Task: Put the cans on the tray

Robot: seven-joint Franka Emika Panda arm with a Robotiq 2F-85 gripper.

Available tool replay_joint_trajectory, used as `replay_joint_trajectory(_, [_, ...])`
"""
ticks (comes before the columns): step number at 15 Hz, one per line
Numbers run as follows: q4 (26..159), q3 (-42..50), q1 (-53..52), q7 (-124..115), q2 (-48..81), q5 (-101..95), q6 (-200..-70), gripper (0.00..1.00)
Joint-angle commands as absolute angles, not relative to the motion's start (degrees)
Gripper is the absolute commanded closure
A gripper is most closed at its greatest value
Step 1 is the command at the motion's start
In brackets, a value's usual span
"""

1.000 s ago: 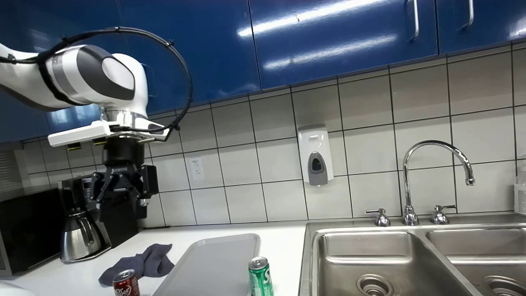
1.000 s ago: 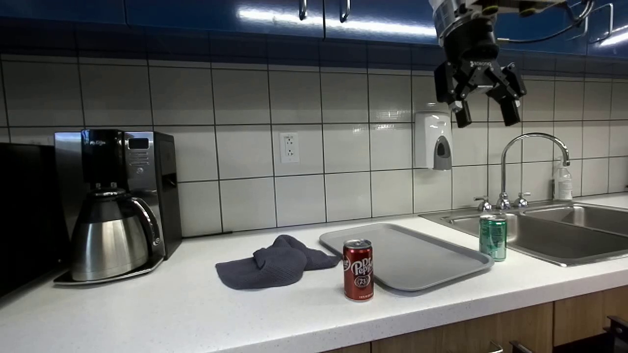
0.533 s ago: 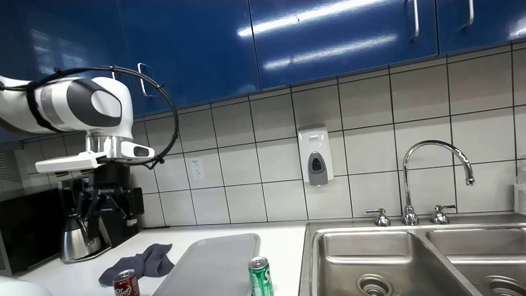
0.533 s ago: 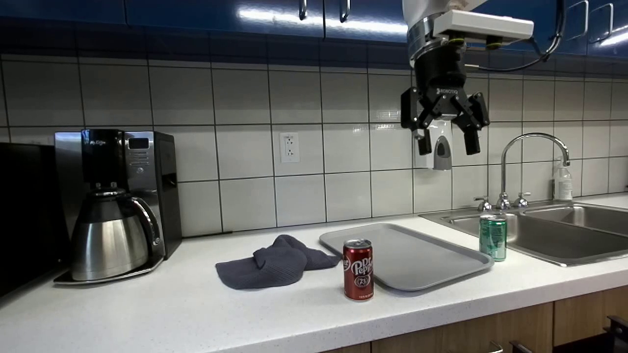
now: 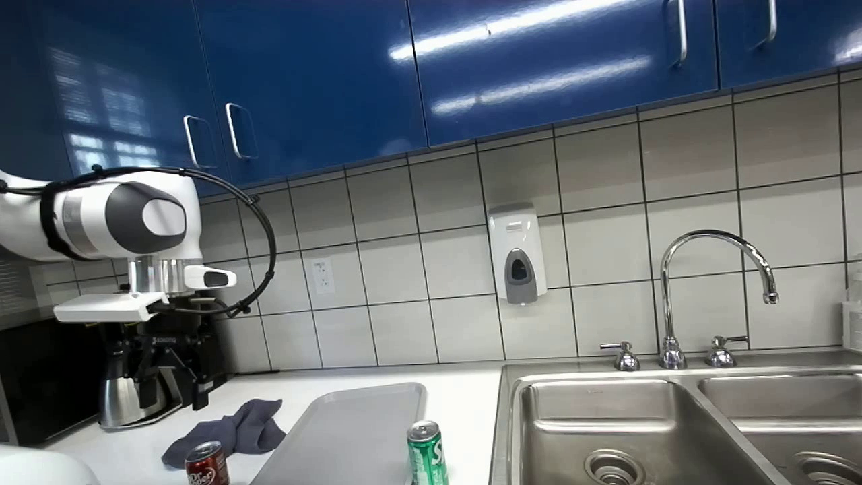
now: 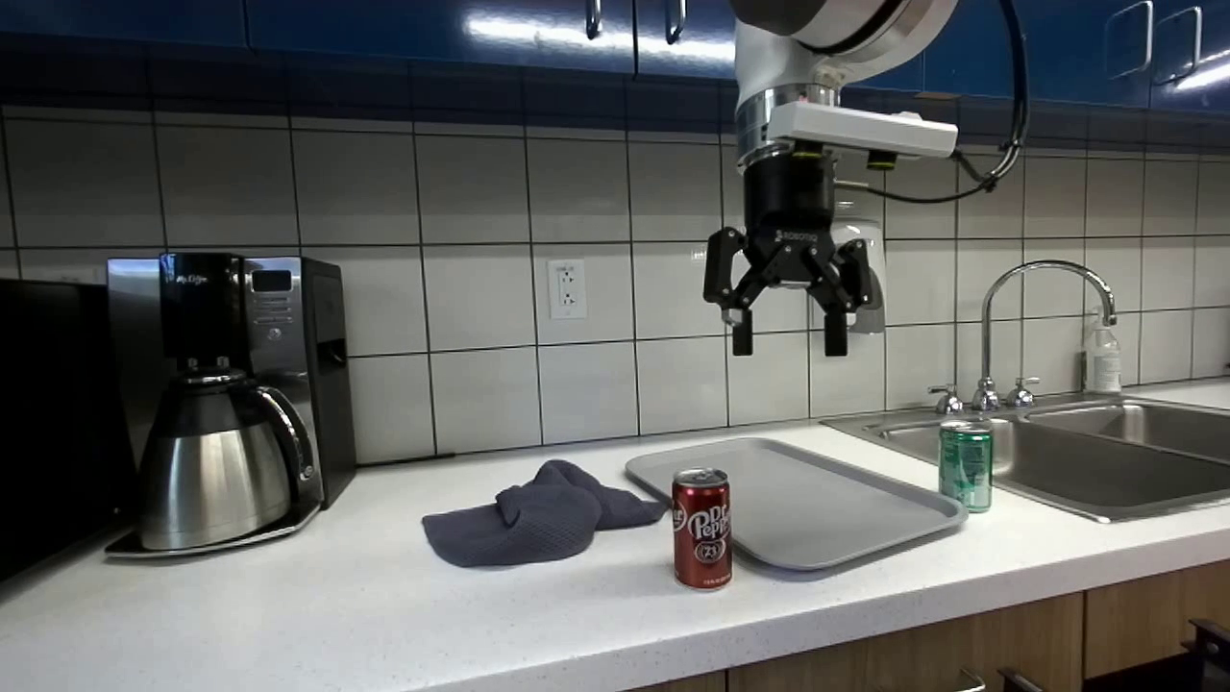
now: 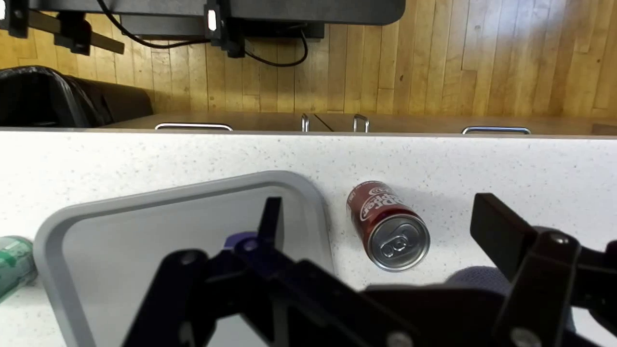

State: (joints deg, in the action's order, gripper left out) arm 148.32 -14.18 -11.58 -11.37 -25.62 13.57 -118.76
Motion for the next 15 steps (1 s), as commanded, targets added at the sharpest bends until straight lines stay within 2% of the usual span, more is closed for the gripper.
replay_joint_trajectory(1, [146.44,-16.62,-13.25,-14.73,-20.80,13.73,-123.15,0.00])
replay_joint_trajectory(15, [141.64,-19.93,-15.11,-22.65,-4.86,3.94,-133.84,0.00])
